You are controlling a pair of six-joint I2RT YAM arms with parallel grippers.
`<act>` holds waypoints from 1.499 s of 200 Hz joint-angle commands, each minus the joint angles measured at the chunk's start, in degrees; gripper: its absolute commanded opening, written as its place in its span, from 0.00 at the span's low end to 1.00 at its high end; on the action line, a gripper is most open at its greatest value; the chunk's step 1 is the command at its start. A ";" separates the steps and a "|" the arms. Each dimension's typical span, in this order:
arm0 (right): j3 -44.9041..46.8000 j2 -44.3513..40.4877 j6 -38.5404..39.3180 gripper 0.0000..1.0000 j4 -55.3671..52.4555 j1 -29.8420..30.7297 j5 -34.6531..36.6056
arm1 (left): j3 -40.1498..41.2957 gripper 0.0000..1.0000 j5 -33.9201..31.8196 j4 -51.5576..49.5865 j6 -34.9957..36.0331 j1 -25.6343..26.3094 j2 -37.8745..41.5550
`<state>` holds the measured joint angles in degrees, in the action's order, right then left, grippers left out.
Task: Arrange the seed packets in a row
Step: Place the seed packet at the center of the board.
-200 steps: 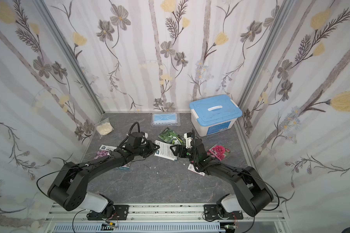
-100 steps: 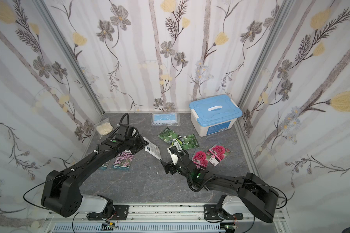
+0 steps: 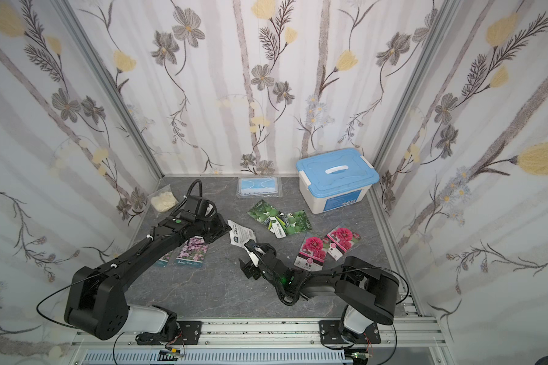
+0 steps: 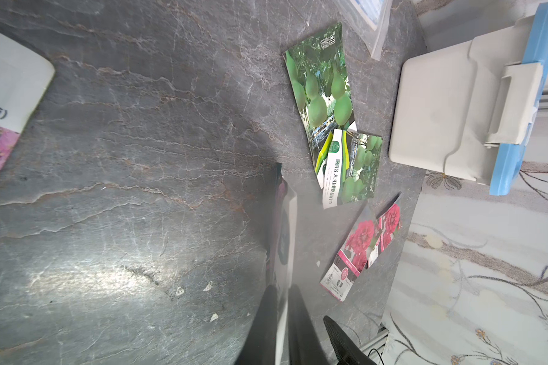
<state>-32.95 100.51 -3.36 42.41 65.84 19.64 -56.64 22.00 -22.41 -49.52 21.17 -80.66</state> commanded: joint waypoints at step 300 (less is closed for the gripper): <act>-2.07 -13.22 -13.26 0.00 -4.12 -14.33 -26.63 | -10.63 0.81 9.17 5.13 15.13 -3.83 0.65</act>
<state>-34.81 91.20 -9.39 44.03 55.09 10.17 -69.69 25.34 -21.23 -42.06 17.98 -81.45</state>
